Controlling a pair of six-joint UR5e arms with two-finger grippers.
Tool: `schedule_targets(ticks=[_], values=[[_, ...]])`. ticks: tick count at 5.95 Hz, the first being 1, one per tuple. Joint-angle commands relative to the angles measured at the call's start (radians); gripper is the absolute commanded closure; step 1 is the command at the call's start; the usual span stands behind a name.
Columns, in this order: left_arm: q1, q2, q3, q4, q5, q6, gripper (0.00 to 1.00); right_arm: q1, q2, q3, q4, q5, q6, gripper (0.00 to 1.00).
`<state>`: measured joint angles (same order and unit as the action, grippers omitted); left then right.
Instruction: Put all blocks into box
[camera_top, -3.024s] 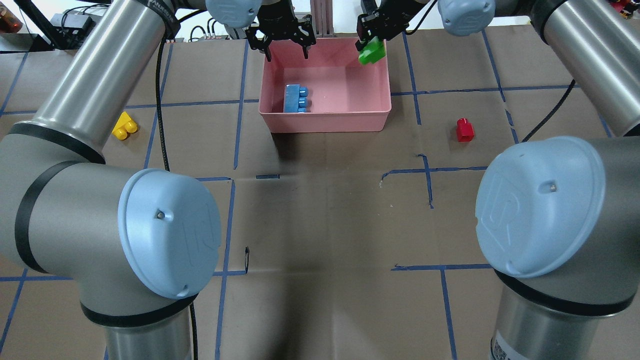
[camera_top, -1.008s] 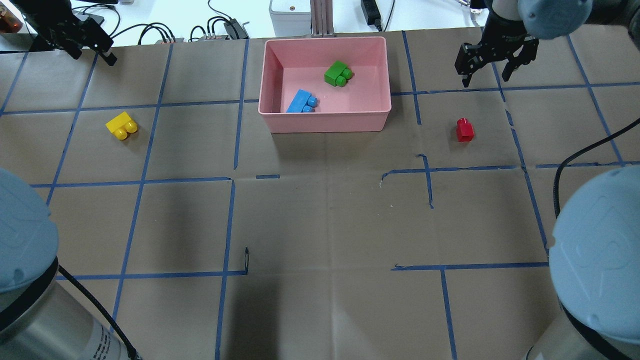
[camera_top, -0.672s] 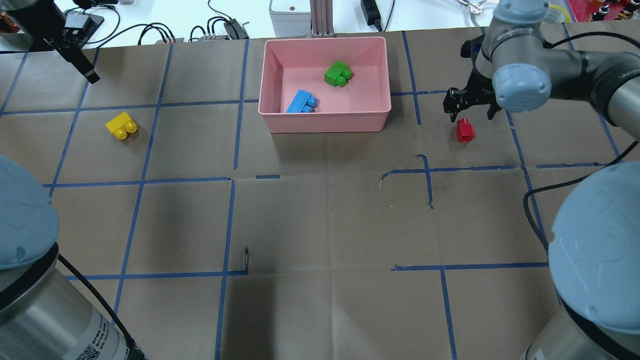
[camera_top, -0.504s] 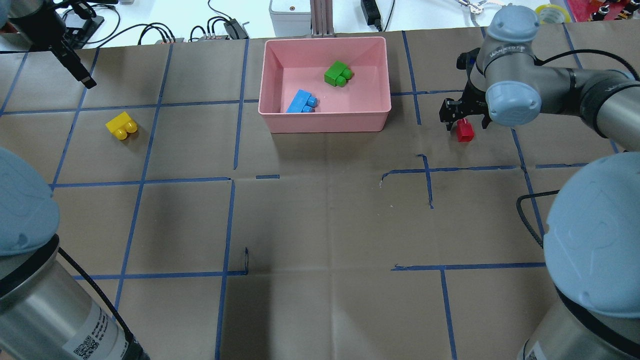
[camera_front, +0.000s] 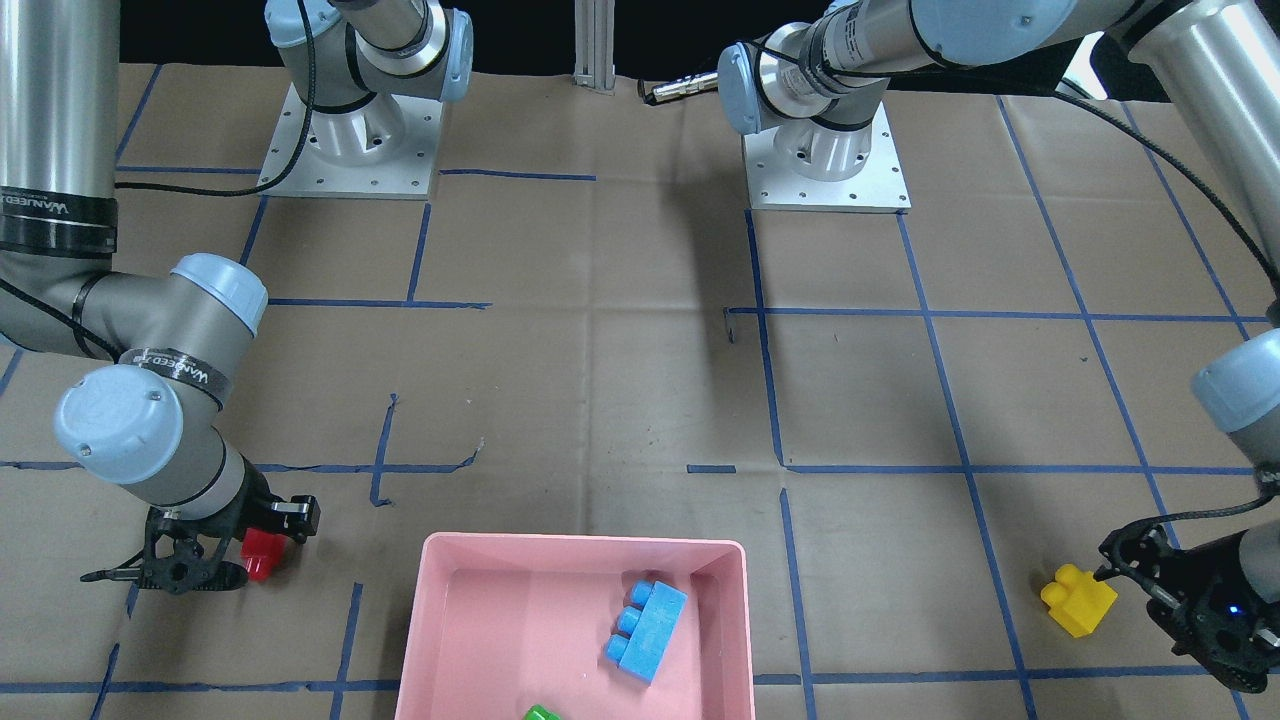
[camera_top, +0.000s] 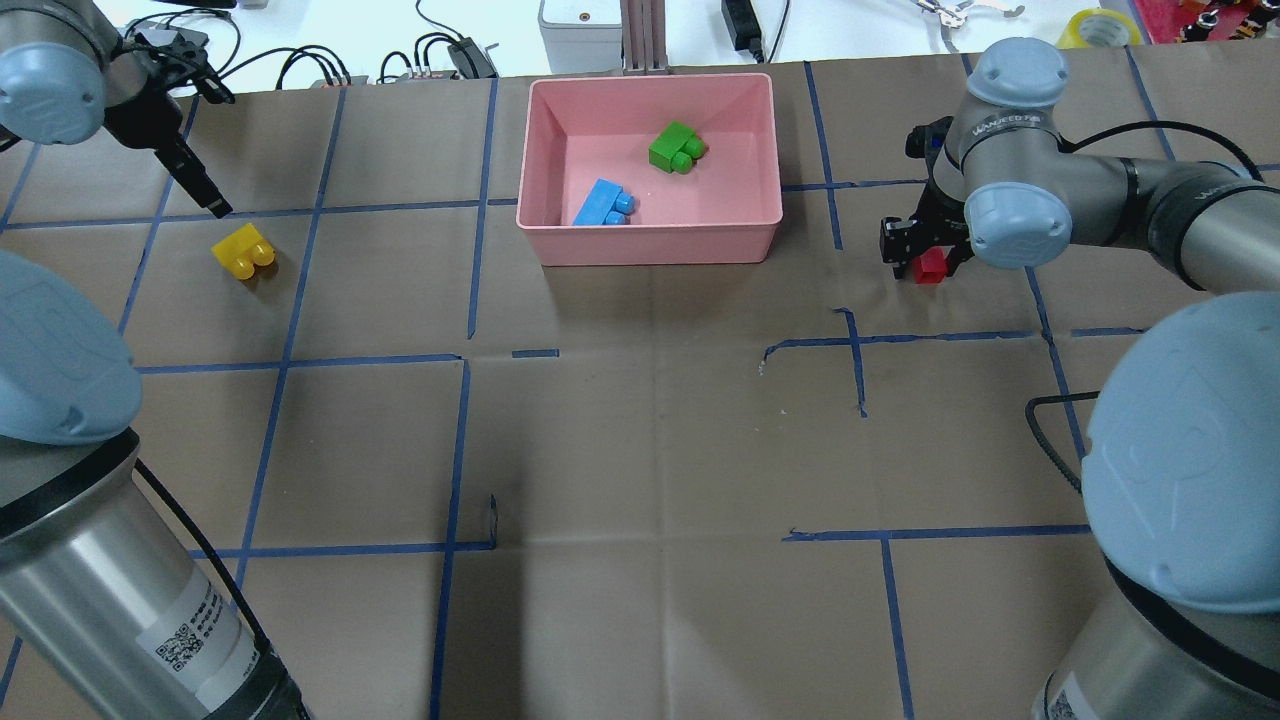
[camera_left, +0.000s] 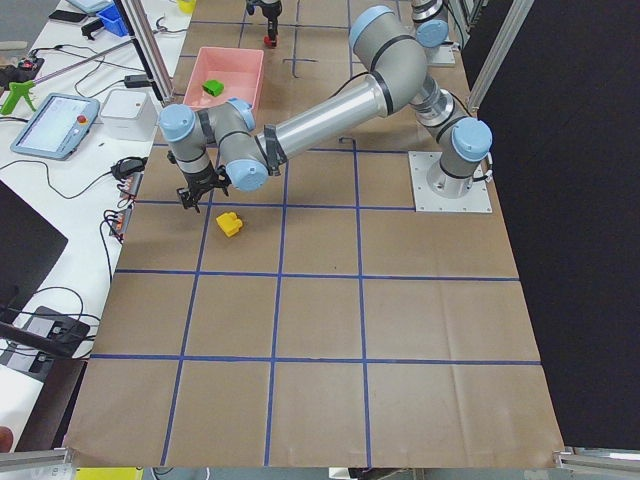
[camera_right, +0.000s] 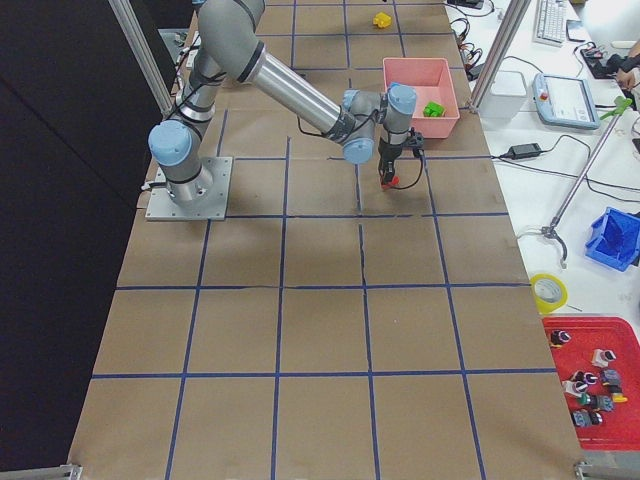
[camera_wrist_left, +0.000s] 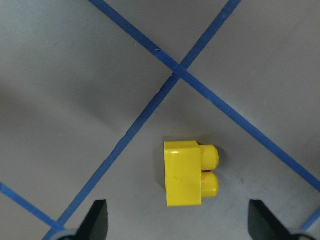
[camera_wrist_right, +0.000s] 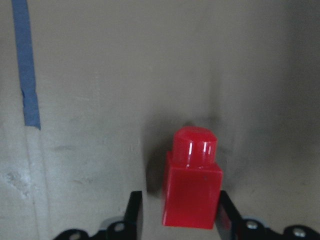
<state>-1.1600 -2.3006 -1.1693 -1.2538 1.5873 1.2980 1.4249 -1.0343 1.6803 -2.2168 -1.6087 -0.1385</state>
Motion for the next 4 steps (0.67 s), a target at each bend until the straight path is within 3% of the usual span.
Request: schedule_targets(ticks=[1, 2, 3, 4], values=[[0.031, 0.010, -0.137, 0.095, -0.033, 0.000, 0.00, -0.006, -0.025, -0.001, 0.005, -0.013, -0.051, 0.97], [0.037, 0.012, -0.170, 0.118, -0.033, 0.001, 0.00, -0.003, -0.085, -0.017, 0.035, -0.010, -0.052, 0.97], [0.037, 0.009, -0.193, 0.138, -0.033, 0.001, 0.00, 0.005, -0.152, -0.083, 0.152, 0.001, -0.047, 0.97], [0.036, 0.009, -0.213, 0.180, -0.032, 0.001, 0.00, 0.043, -0.162, -0.179, 0.260, 0.092, -0.040, 0.96]])
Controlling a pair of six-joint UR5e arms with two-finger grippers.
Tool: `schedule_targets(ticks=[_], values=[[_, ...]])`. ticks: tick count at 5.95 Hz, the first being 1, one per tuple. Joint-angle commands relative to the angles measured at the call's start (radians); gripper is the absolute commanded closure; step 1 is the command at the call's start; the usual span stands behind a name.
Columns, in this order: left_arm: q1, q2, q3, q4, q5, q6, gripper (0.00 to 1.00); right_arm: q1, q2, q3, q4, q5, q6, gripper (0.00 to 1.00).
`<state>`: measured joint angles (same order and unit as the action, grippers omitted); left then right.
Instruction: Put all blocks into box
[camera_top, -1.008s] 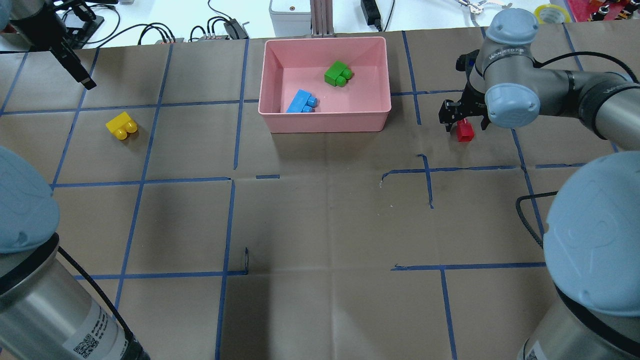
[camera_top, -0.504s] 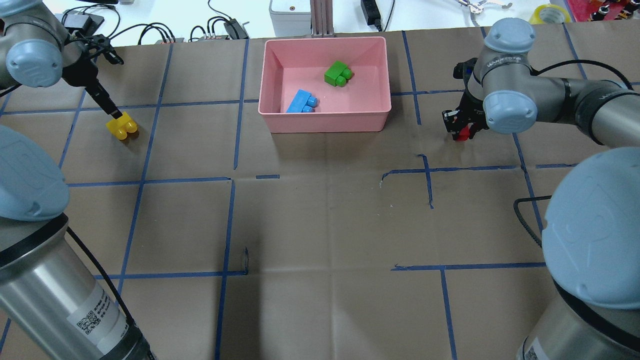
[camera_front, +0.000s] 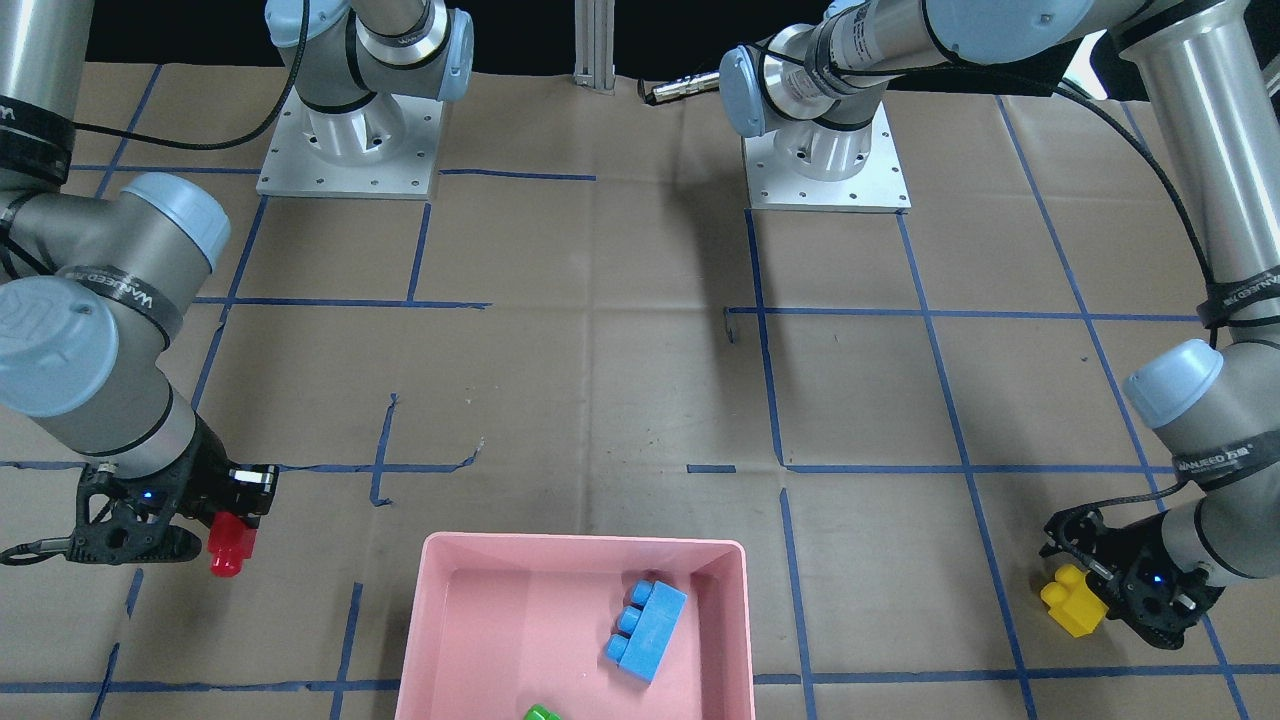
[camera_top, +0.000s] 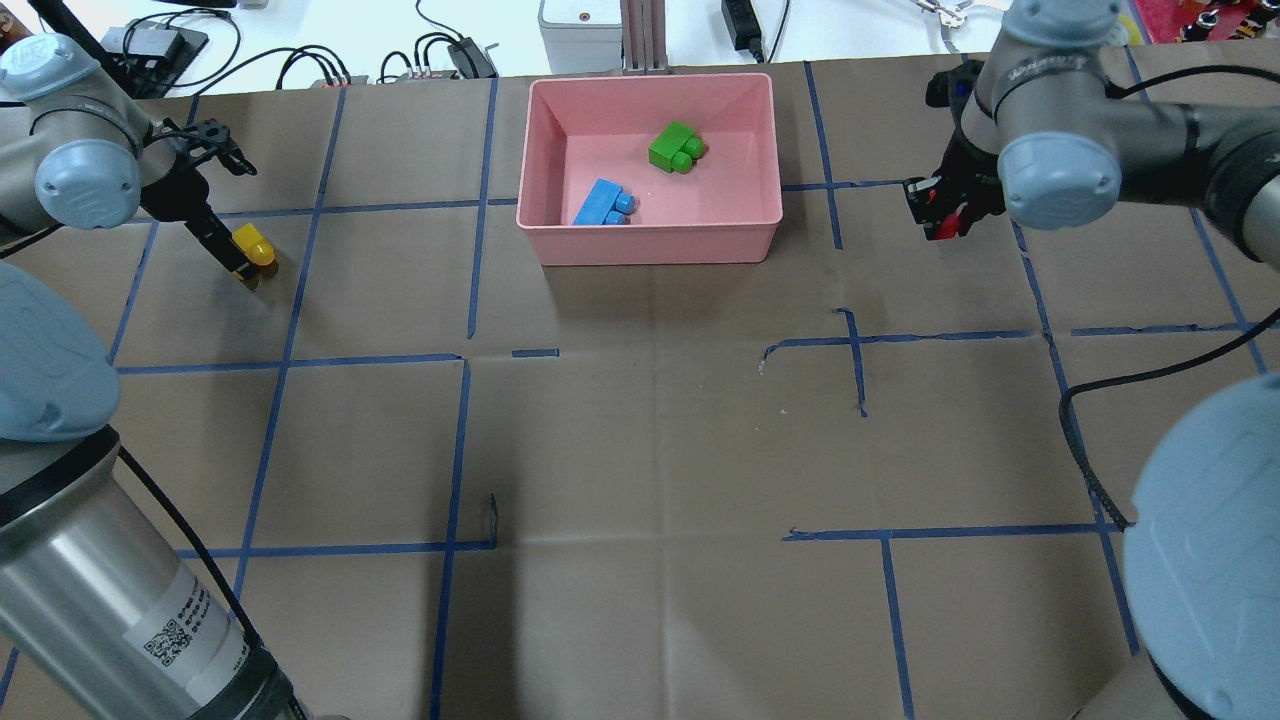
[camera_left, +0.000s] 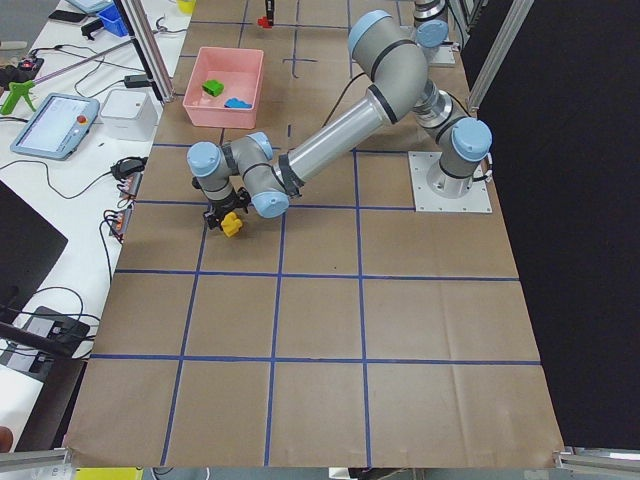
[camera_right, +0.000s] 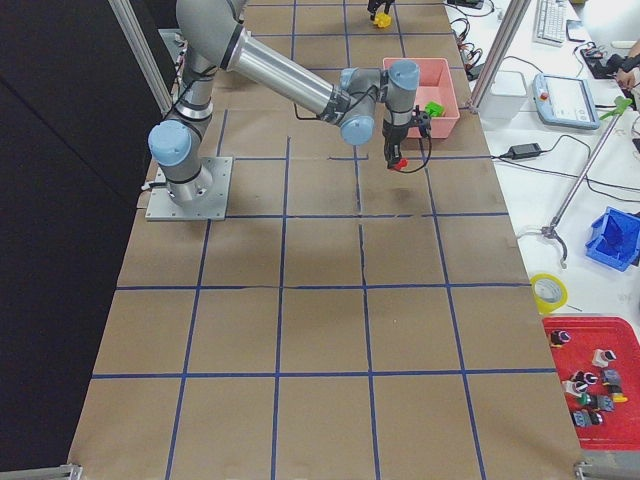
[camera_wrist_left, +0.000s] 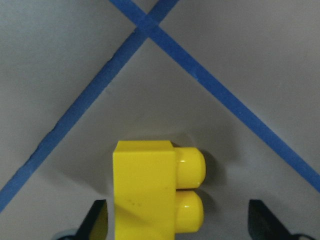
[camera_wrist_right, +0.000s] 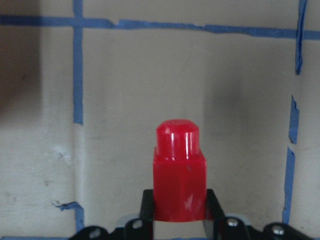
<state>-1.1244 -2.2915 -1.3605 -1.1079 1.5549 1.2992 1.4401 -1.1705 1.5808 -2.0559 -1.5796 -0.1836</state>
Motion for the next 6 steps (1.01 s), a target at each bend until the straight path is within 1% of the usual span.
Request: schedule_targets(ticks=[1, 2, 3, 4, 5, 6], values=[[0.000, 0.001, -0.022, 0.040, 0.001, 0.002, 0.01, 0.057, -0.018, -0.156, 0.140, 0.233, 0.053, 0.96], [0.000, 0.001, -0.022, 0.040, -0.001, 0.002, 0.06, 0.104, 0.039, -0.218, 0.129, 0.356, 0.134, 0.96], [-0.002, 0.000, -0.017, 0.042, -0.001, 0.000, 0.20, 0.155, 0.158, -0.325, 0.058, 0.447, 0.148, 0.96], [-0.002, -0.002, -0.016, 0.042, -0.001, 0.000, 0.30, 0.205, 0.280, -0.441, 0.025, 0.455, 0.154, 0.96], [-0.002, -0.006, -0.014, 0.042, -0.001, -0.001, 0.36, 0.238, 0.332, -0.474, 0.025, 0.479, 0.159, 0.92], [-0.002, -0.008, -0.009, 0.042, -0.001, -0.003, 0.50, 0.243, 0.338, -0.476, 0.026, 0.483, 0.164, 0.04]])
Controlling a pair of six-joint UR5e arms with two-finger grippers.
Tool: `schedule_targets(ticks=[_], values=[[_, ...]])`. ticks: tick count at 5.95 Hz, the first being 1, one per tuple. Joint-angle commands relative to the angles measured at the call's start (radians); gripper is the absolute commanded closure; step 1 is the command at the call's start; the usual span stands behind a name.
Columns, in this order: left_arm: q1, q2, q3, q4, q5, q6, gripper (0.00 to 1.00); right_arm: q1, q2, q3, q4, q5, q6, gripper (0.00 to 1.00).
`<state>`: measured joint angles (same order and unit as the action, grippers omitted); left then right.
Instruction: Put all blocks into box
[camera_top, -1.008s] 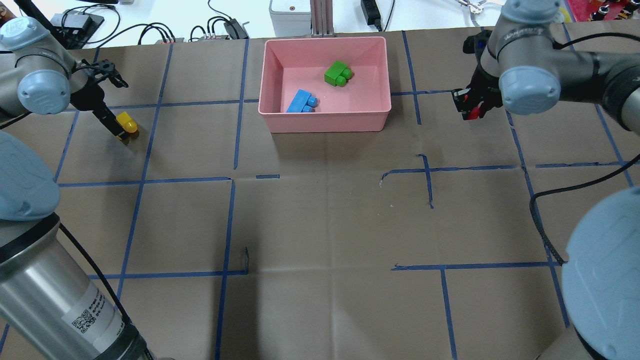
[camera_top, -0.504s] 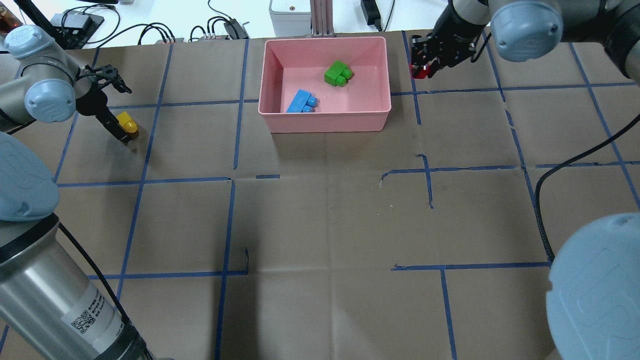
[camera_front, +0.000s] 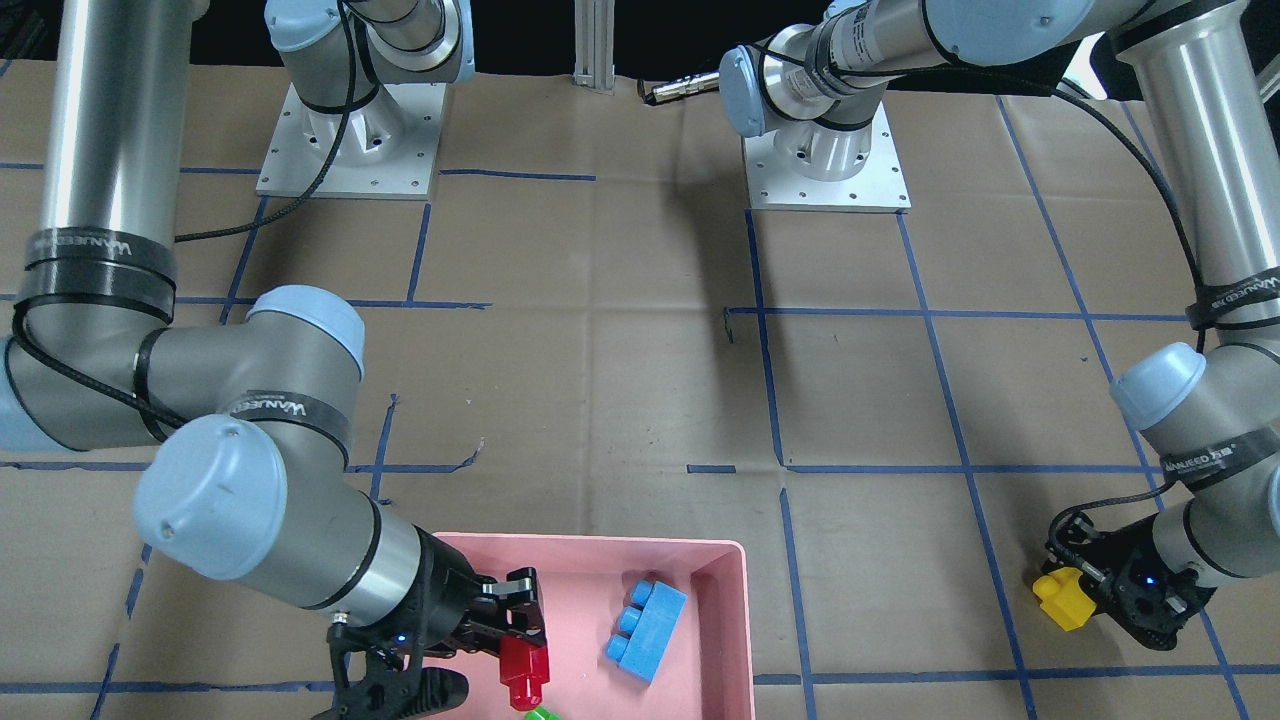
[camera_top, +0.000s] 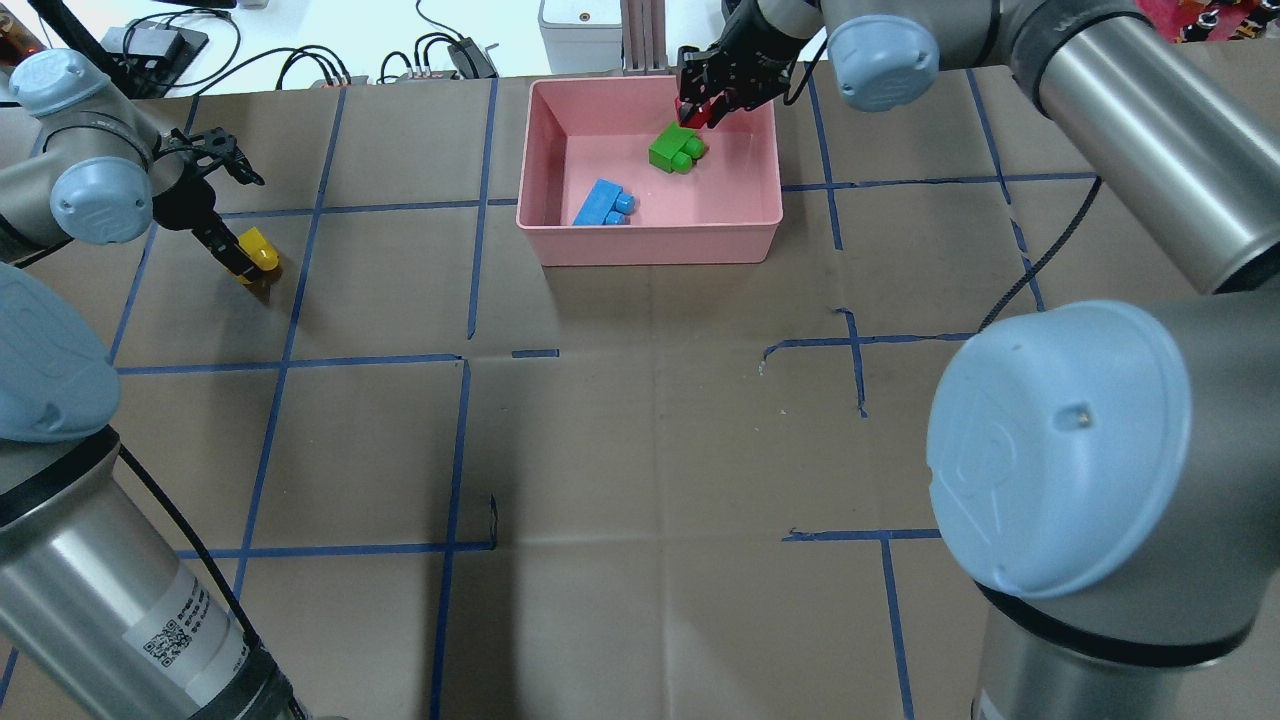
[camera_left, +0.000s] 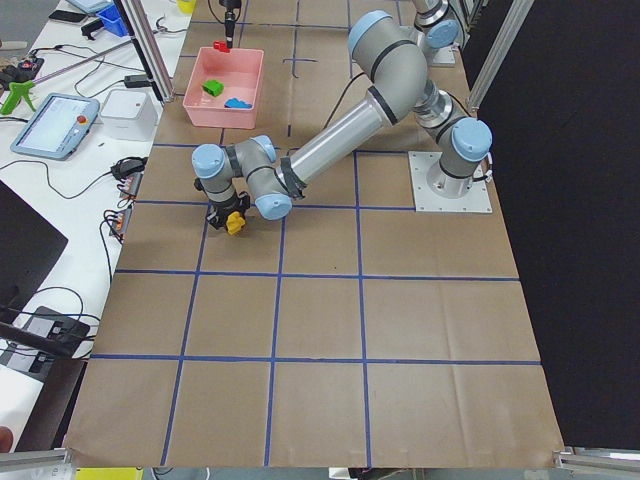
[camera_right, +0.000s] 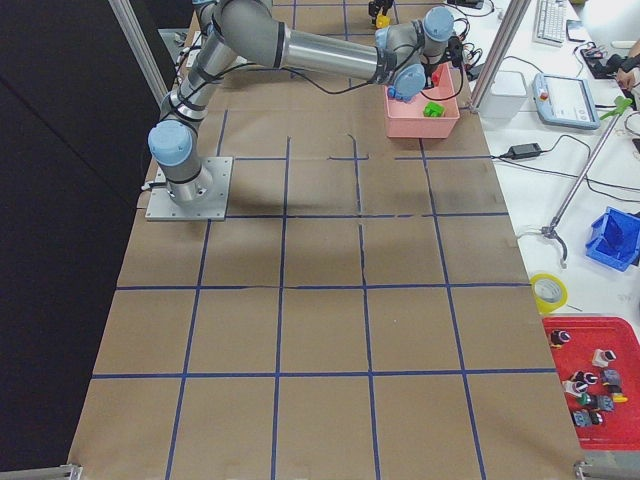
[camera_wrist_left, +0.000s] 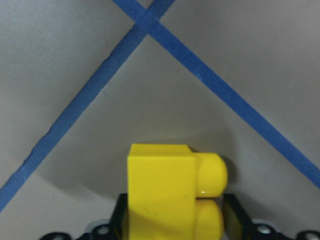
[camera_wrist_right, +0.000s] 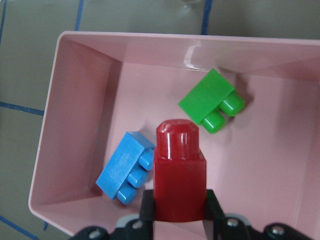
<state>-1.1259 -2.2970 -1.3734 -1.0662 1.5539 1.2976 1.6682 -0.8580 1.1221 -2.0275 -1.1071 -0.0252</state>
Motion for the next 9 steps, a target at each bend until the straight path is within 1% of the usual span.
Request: schedule_targets(ticks=[1, 2, 3, 4, 5, 6, 7, 8, 9], values=[[-0.002, 0.001, 0.014, 0.000, 0.003, -0.004, 0.63, 0.015, 0.020, -0.012, 0.004, 0.007, 0.004, 0.00], [-0.002, 0.011, 0.022, 0.000, 0.000, -0.041, 0.74, 0.015, 0.008, -0.007, 0.012, 0.006, 0.004, 0.00], [-0.008, 0.060, 0.069, -0.023, 0.006, -0.088, 0.77, 0.002, -0.040, -0.002, 0.121, -0.026, -0.011, 0.00], [-0.014, 0.130, 0.127, -0.164, 0.006, -0.169, 0.78, -0.034, -0.137, 0.002, 0.355, -0.133, -0.012, 0.00], [-0.028, 0.199, 0.179, -0.286, 0.005, -0.287, 0.78, -0.065, -0.224, 0.022, 0.491, -0.283, -0.012, 0.00], [-0.055, 0.253, 0.209, -0.386, 0.003, -0.489, 0.78, -0.083, -0.362, 0.075, 0.507, -0.477, -0.013, 0.00], [-0.099, 0.298, 0.214, -0.484, 0.002, -0.693, 0.78, -0.102, -0.503, 0.217, 0.551, -0.520, -0.015, 0.00], [-0.150, 0.329, 0.214, -0.539, -0.002, -0.872, 0.78, -0.105, -0.641, 0.386, 0.540, -0.511, -0.010, 0.00], [-0.197, 0.335, 0.214, -0.548, -0.002, -0.976, 0.78, -0.099, -0.714, 0.495, 0.540, -0.511, -0.013, 0.00]])
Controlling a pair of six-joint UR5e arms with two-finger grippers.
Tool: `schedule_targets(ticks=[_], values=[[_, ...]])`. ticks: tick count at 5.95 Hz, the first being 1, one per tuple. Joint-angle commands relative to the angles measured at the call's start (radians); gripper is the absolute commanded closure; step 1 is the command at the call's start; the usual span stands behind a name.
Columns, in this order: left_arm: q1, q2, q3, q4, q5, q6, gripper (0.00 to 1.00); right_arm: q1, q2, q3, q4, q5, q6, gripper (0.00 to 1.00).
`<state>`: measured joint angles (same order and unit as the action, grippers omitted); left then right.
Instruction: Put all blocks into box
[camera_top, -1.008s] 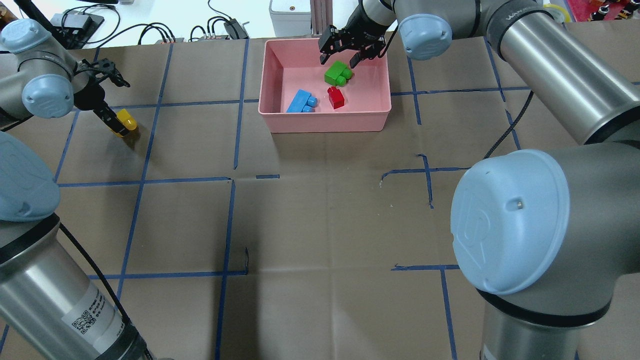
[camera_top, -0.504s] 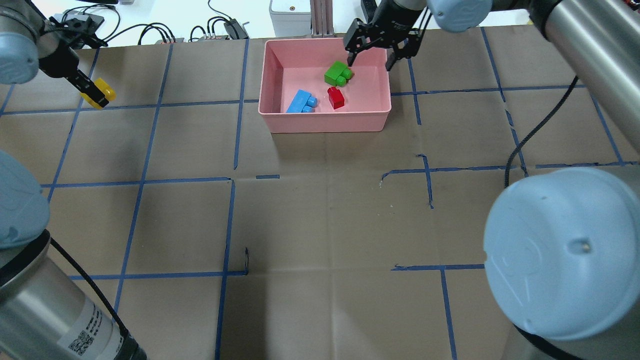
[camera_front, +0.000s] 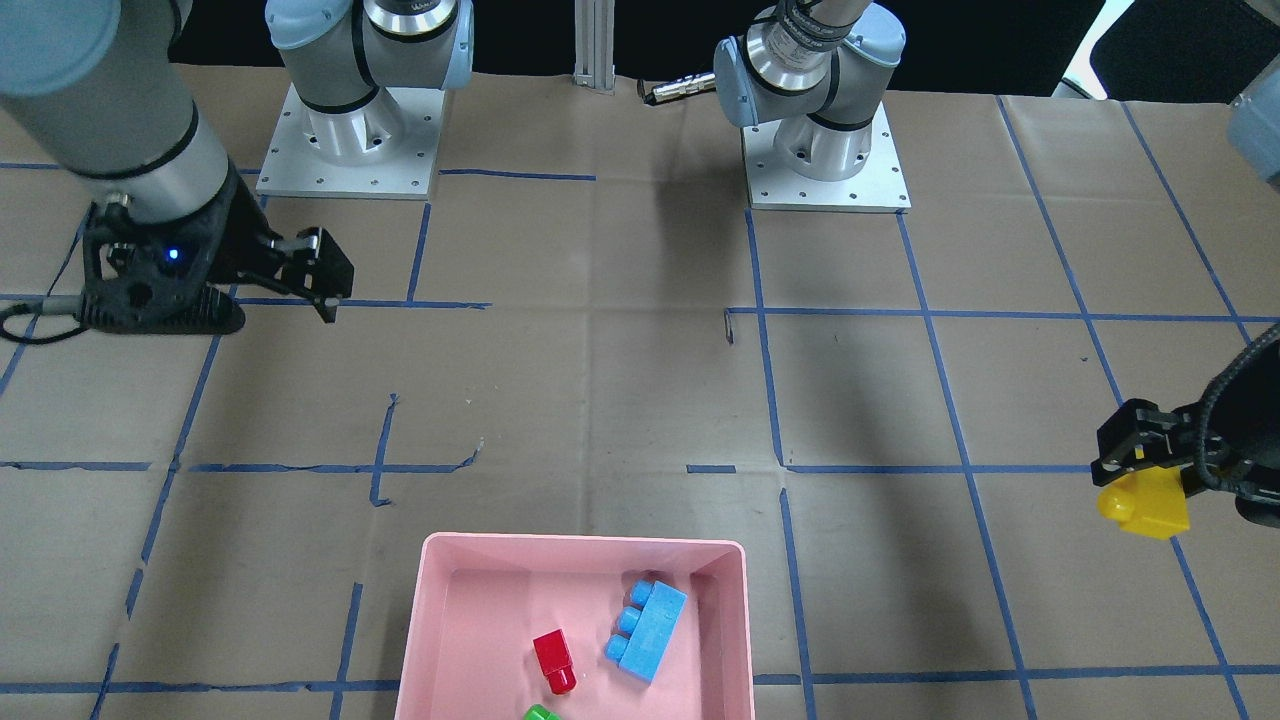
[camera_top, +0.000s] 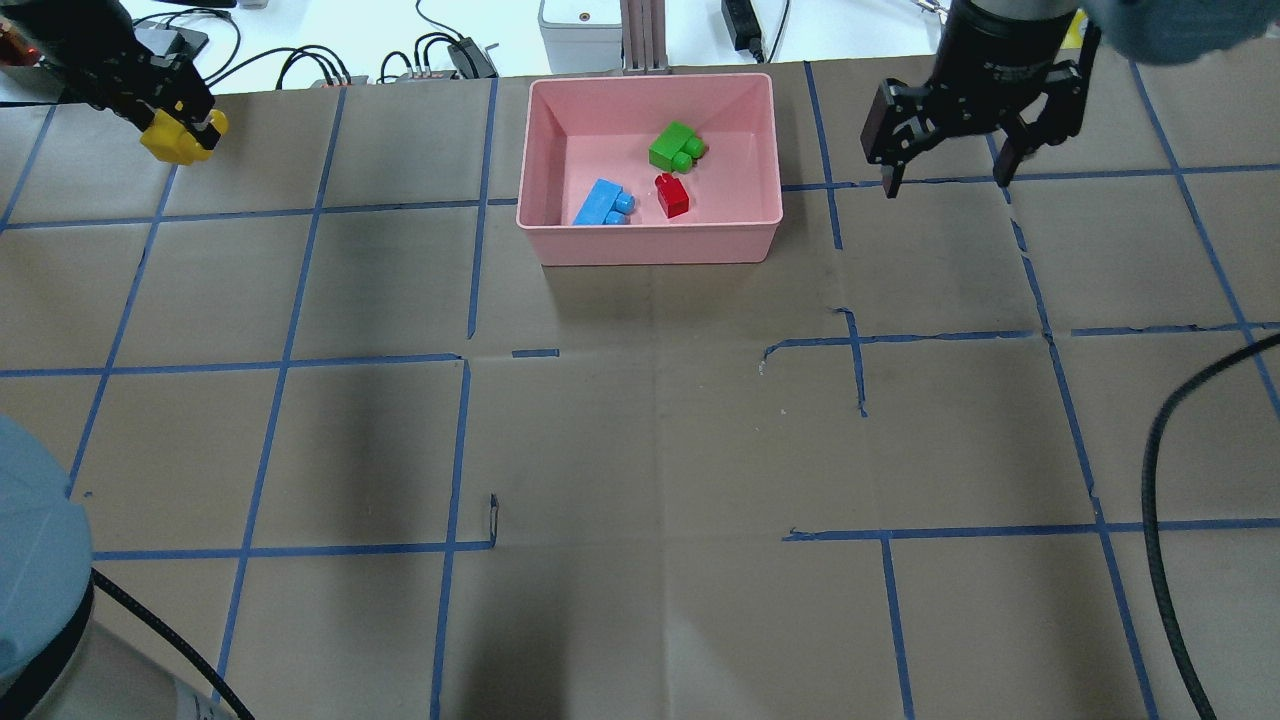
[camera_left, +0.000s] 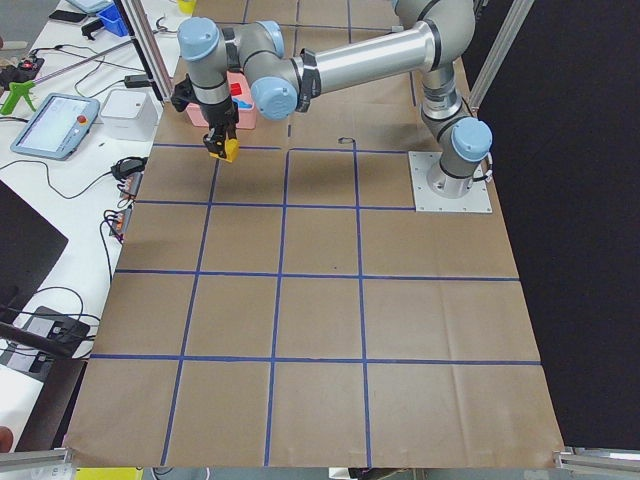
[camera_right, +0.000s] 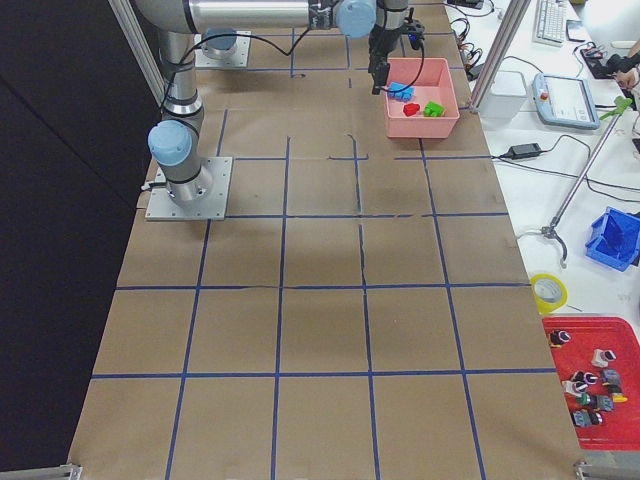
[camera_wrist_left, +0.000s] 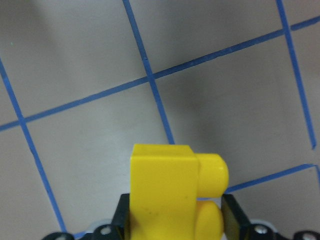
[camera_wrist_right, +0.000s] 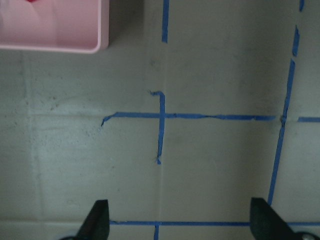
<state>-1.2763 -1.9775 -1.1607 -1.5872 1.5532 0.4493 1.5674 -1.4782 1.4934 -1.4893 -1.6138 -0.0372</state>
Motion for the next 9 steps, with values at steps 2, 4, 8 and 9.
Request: schedule_targets(ticks=[2, 4, 8, 9], values=[[-0.185, -0.007, 0.015, -0.010, -0.064, -0.400, 0.77, 0.003, -0.216, 0.241, -0.018, -0.005, 0.046, 0.00], [-0.370, -0.123, 0.157, 0.006, -0.053, -0.629, 0.77, 0.009, -0.224, 0.239, -0.012, -0.002, 0.131, 0.00], [-0.476, -0.393, 0.256, 0.186, -0.050, -0.710, 0.75, 0.011, -0.228, 0.246, -0.016, 0.000, 0.126, 0.00], [-0.485, -0.417, 0.257, 0.191, -0.047, -0.710, 0.71, 0.011, -0.228, 0.245, -0.016, 0.000, 0.126, 0.00]])
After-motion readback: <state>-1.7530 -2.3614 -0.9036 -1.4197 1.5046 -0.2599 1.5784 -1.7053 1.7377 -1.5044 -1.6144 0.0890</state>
